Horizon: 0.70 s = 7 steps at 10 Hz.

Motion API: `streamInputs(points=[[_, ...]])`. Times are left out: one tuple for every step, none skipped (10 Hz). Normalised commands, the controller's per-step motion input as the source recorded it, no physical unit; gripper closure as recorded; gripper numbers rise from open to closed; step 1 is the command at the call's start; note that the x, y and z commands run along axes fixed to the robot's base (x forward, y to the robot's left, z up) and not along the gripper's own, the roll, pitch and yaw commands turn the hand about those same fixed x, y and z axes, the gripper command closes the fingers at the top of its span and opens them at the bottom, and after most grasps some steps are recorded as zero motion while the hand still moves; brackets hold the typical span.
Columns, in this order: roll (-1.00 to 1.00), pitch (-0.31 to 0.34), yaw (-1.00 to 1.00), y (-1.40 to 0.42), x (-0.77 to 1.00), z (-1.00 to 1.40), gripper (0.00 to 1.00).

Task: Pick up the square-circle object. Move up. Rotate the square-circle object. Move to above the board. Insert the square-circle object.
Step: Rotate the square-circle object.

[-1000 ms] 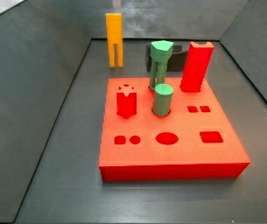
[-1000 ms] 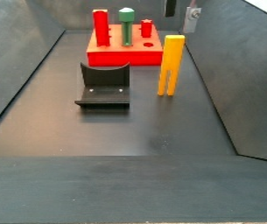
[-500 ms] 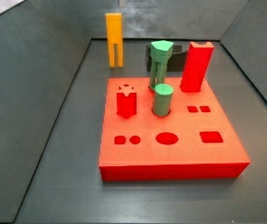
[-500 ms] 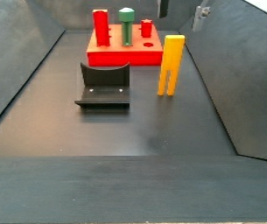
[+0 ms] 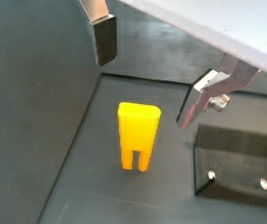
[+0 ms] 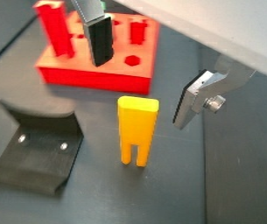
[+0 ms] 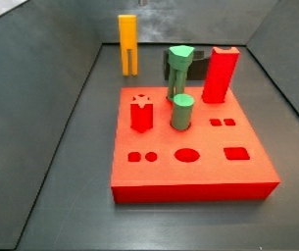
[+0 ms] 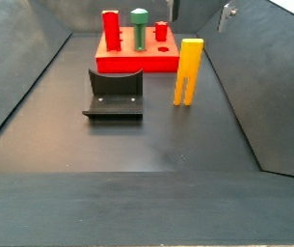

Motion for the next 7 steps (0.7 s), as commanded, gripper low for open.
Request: streamInputs(points=[[-0.01,0.028,1.00,0.00,0.03,-0.02,0.00],[-0.01,0.032,1.00,0.00,0.03,-0.02,0.00],[-0.01,0.036,1.00,0.00,0.03,-0.02,0.00],[-0.02,0.044,1.00,0.00,0.03,-0.02,0.00],[-0.02,0.052,1.00,0.00,0.03,-0.02,0.00],[-0.02,0.065,1.00,0.00,0.03,-0.02,0.00],[-0.02,0.065,0.75,0.00,0.04,-0.02,0.00]])
